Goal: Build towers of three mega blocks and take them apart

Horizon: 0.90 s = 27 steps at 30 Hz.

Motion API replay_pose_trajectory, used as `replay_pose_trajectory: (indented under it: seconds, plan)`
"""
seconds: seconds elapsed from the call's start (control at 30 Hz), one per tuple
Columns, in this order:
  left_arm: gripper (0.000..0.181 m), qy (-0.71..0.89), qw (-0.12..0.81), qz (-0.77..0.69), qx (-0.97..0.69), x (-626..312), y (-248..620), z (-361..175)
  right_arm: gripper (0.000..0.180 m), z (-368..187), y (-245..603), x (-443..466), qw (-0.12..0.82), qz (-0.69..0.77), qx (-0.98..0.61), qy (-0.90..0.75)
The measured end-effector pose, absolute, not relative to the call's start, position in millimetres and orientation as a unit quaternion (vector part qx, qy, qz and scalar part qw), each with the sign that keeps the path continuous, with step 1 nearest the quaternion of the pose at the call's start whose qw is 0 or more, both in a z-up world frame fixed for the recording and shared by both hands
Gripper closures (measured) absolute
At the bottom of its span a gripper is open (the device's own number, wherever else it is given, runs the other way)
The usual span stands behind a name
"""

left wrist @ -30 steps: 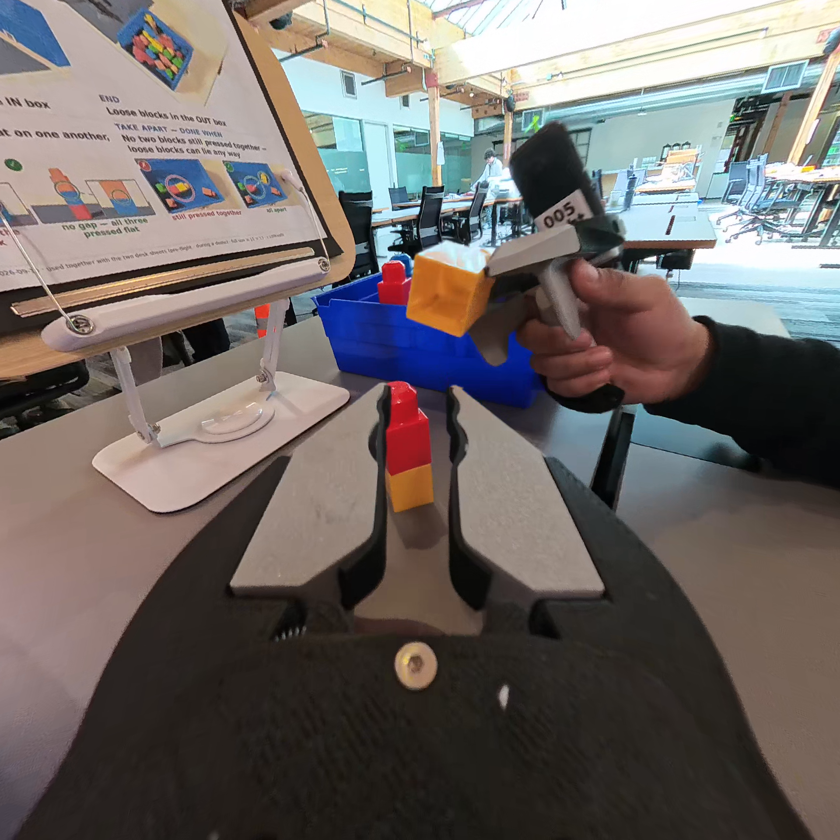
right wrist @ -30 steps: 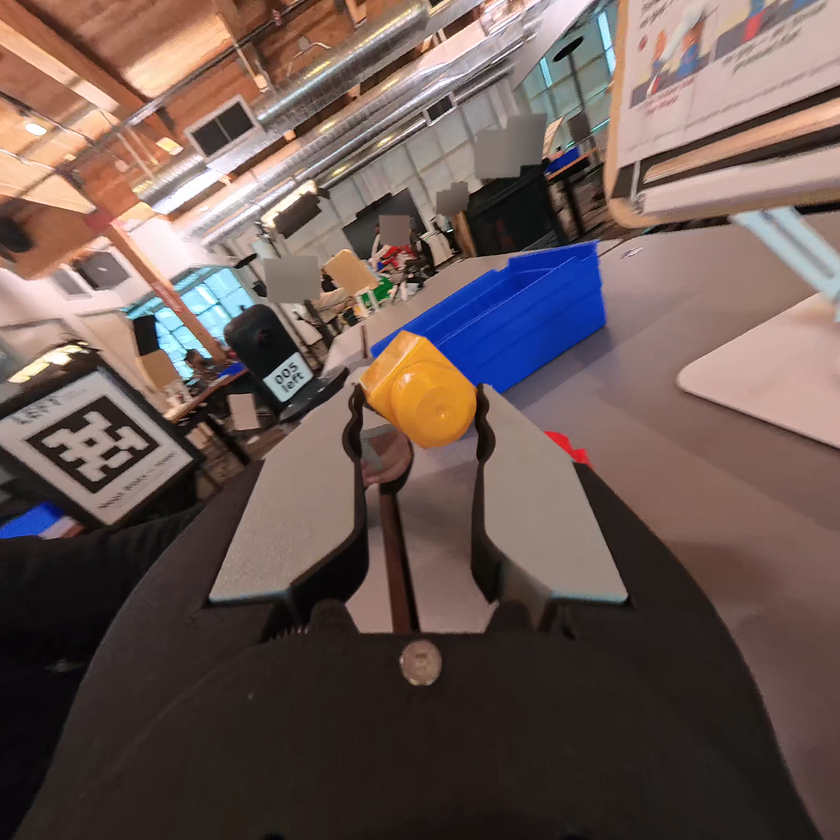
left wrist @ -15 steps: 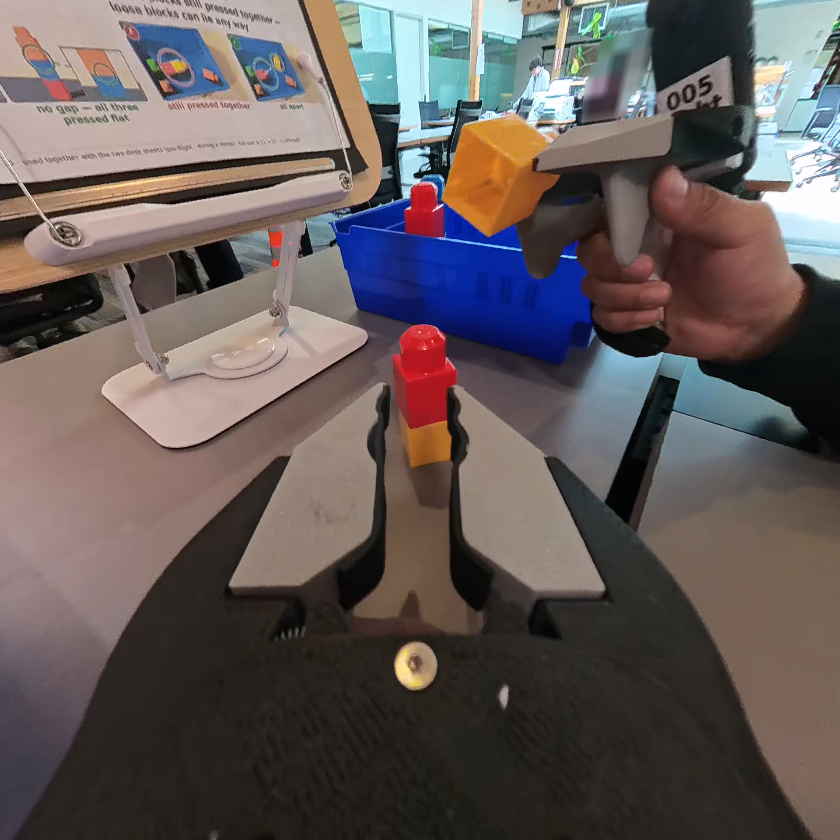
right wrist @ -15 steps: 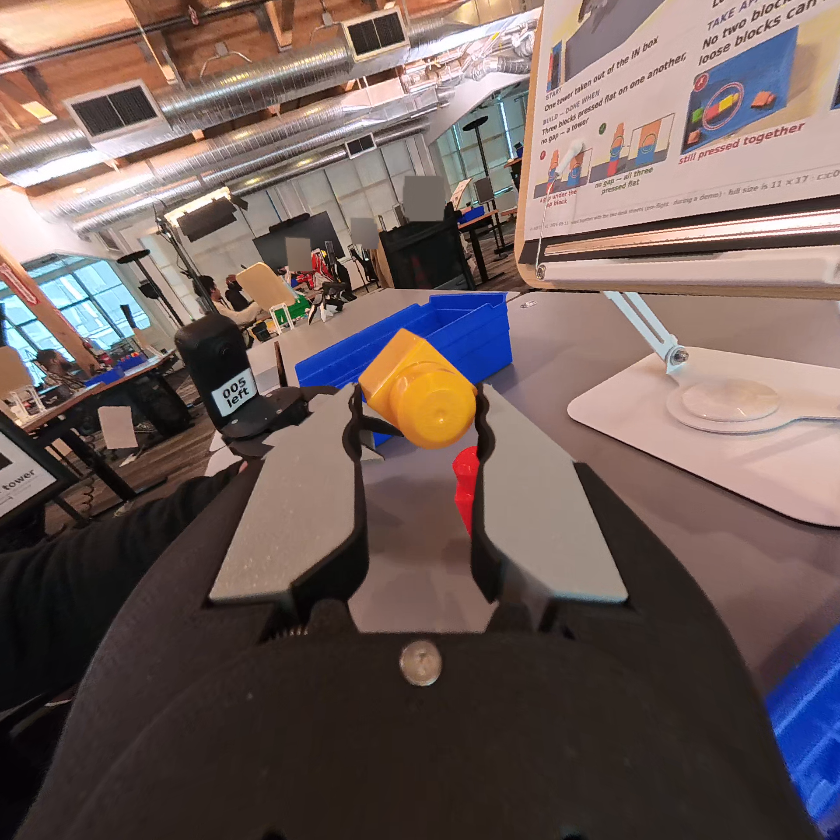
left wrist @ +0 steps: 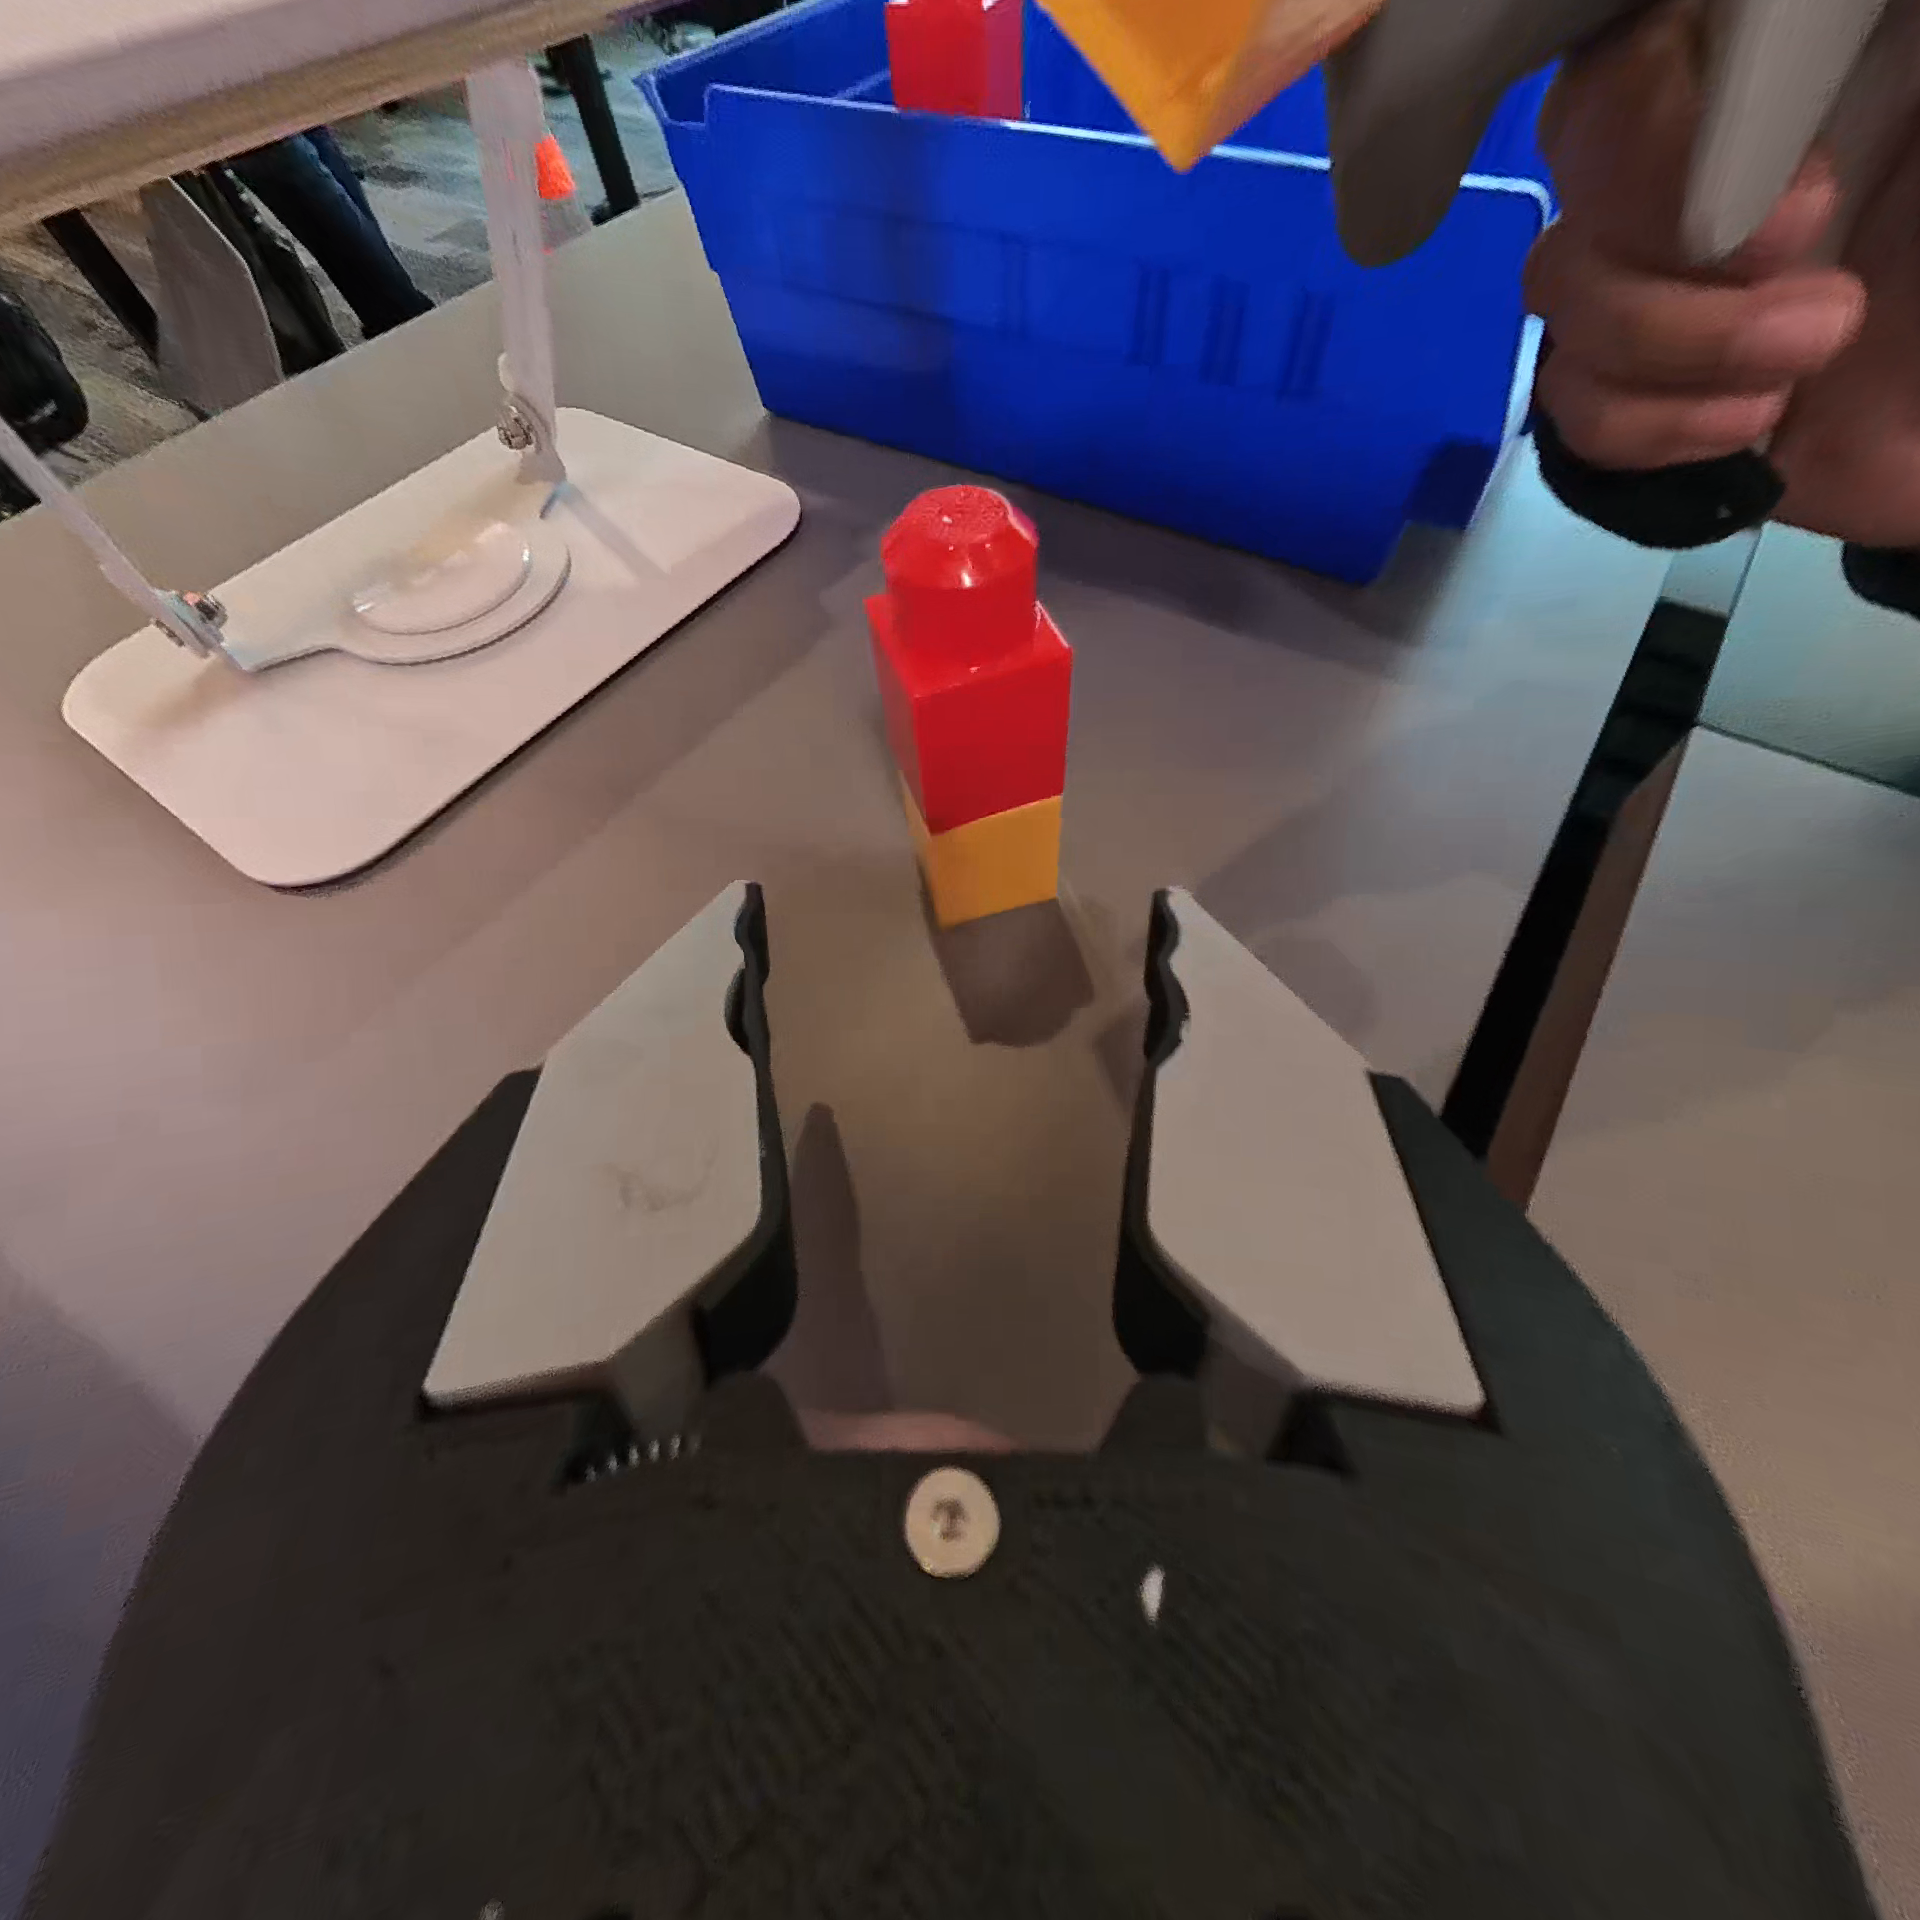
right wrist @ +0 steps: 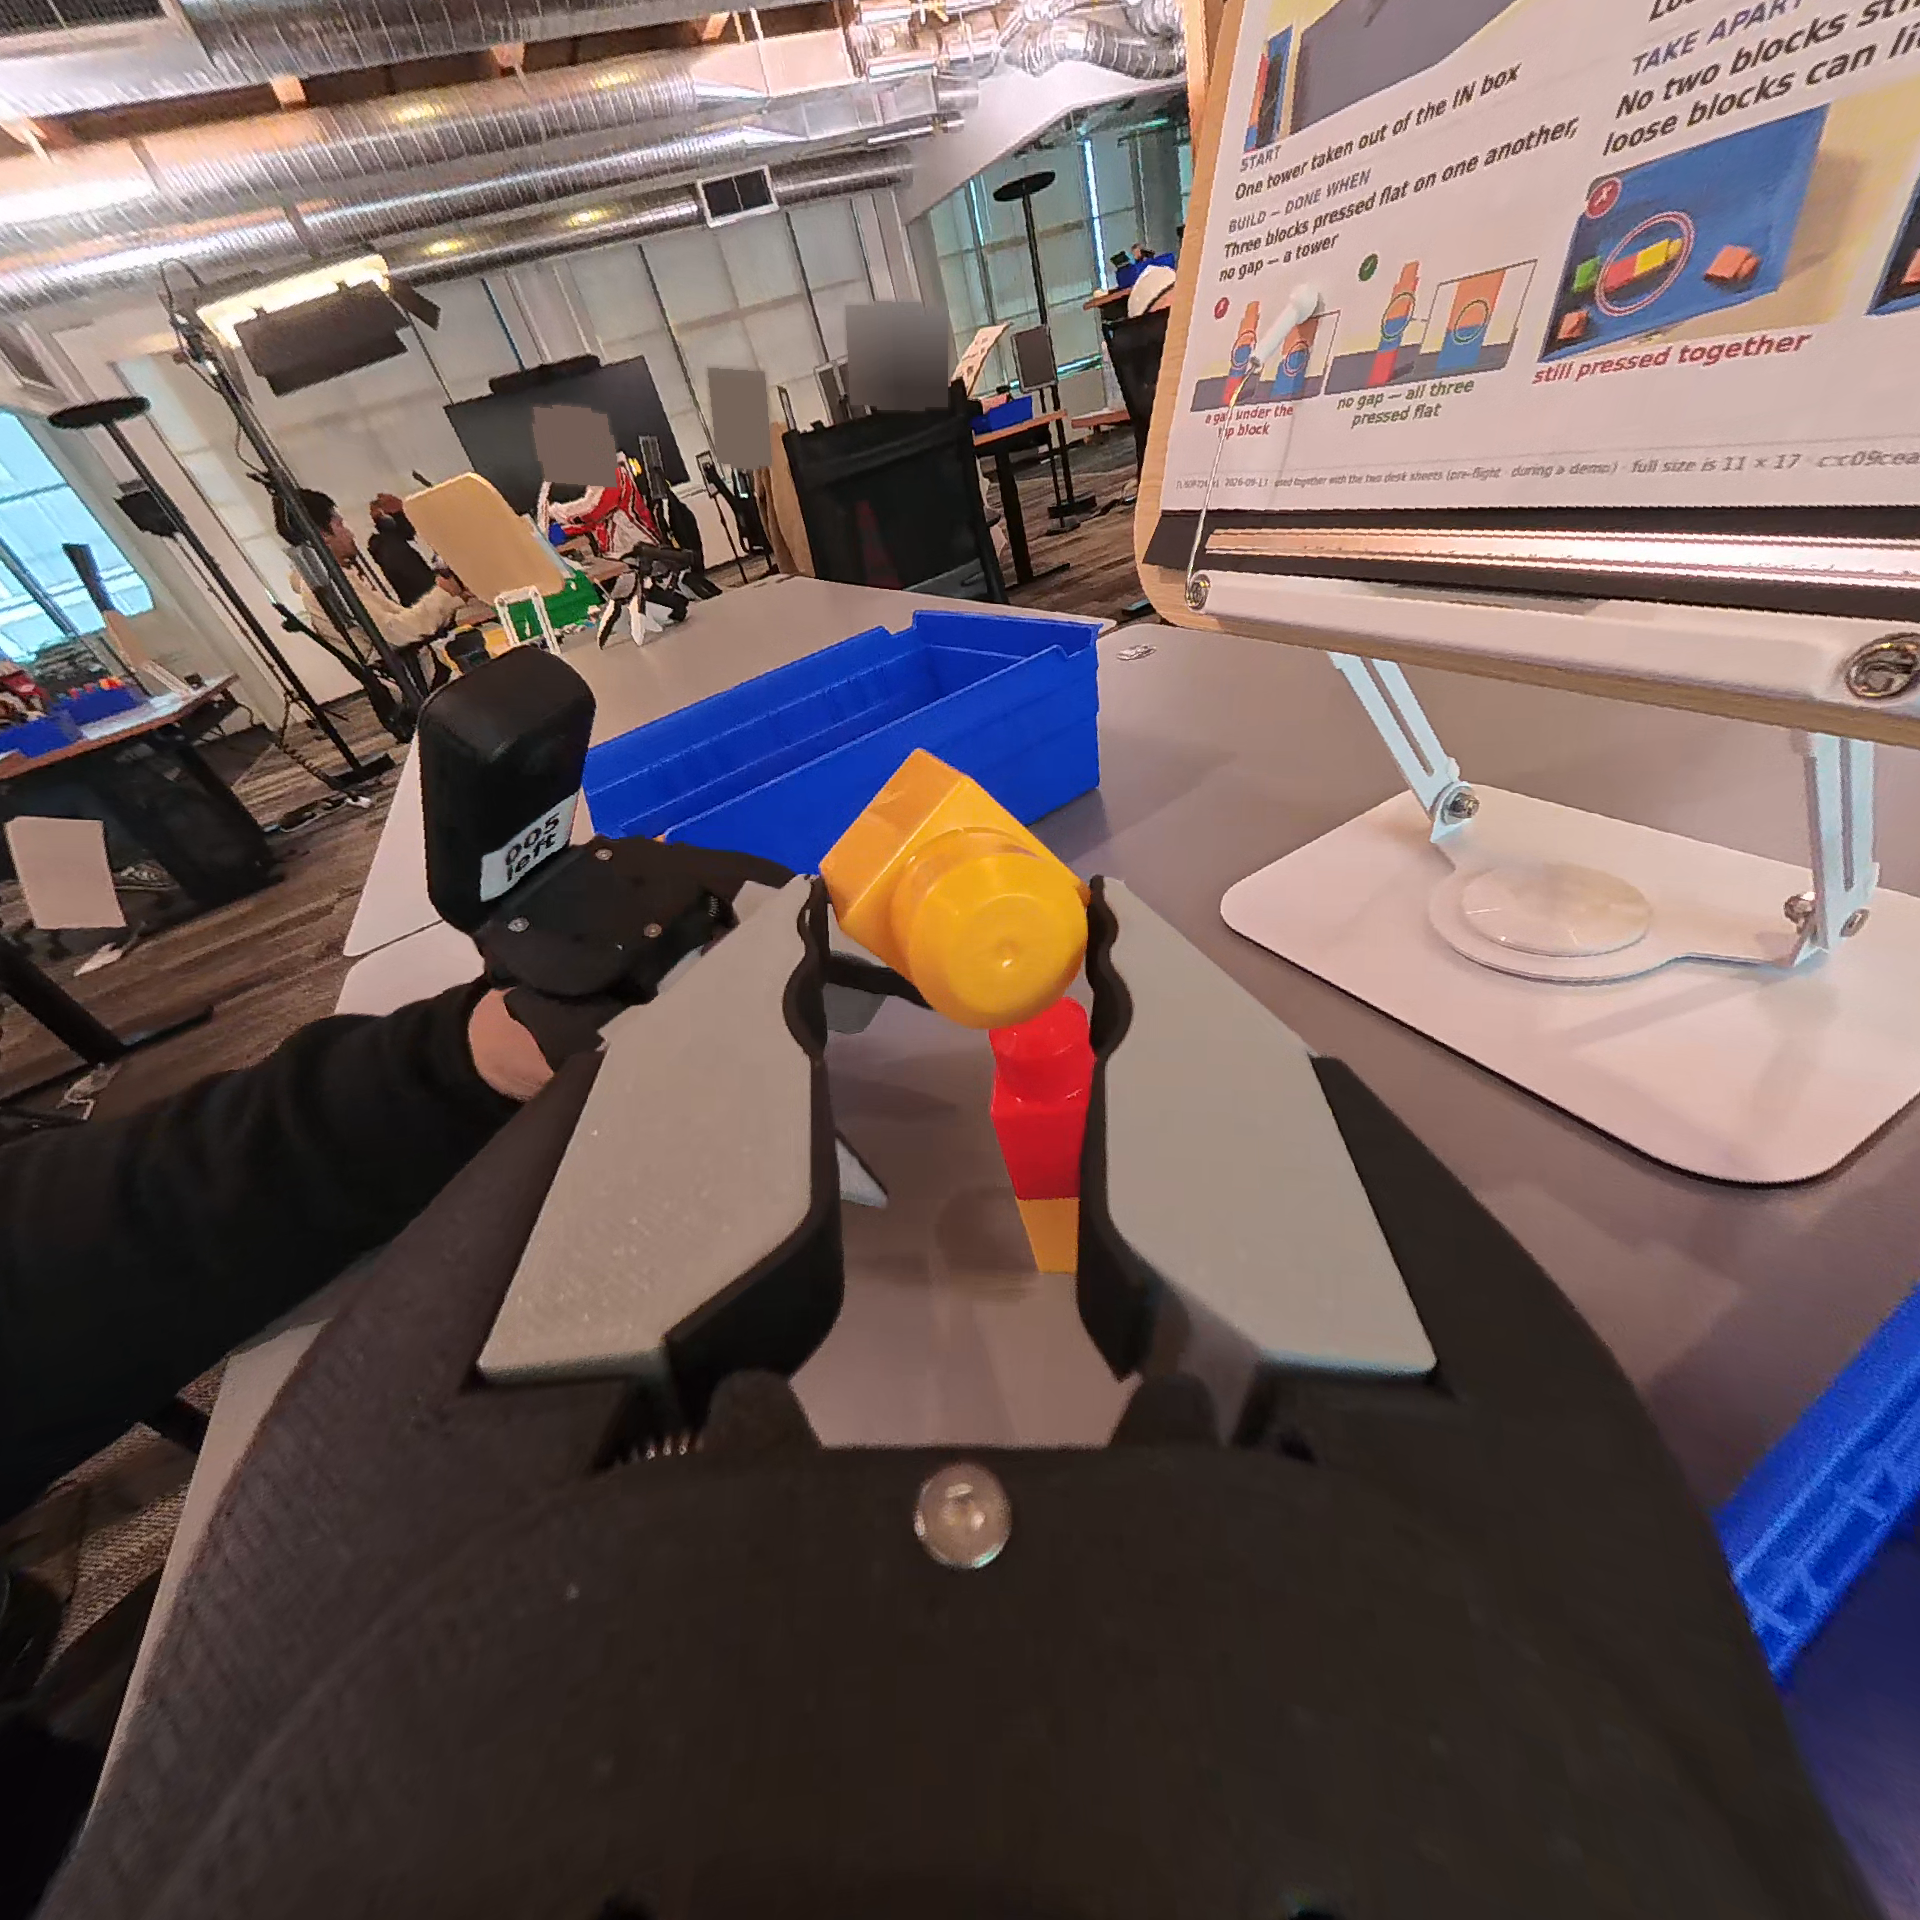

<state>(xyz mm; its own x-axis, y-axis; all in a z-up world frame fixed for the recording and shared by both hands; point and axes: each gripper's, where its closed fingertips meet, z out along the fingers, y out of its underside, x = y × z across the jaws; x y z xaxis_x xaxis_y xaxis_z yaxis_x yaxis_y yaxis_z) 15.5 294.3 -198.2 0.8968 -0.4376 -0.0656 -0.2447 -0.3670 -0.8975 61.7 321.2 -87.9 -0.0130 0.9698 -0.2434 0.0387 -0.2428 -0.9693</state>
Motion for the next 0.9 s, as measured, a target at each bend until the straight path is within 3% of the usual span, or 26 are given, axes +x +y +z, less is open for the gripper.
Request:
replay_pose_trajectory:
  seconds: [0.23,0.4,0.57,0.7,0.9]
  plan:
    - [0.109,0.253,0.446,-0.078,-0.855,25,312,-228,0.133,-84,321,63,0.421,0.554,-0.561,-0.448]
    - [0.11,0.266,0.447,-0.101,-0.848,39,318,-225,0.133,-77,321,66,0.425,0.56,-0.556,-0.444]
    - [0.118,0.298,0.418,-0.161,-0.843,61,296,-230,0.133,-76,325,70,0.423,0.563,-0.559,-0.437]
    - [0.134,0.31,0.426,-0.224,-0.82,73,277,-219,0.133,-71,330,75,0.429,0.57,-0.558,-0.425]
    - [0.12,0.248,0.448,-0.126,-0.85,34,309,-223,0.133,-71,331,77,0.419,0.583,-0.558,-0.416]
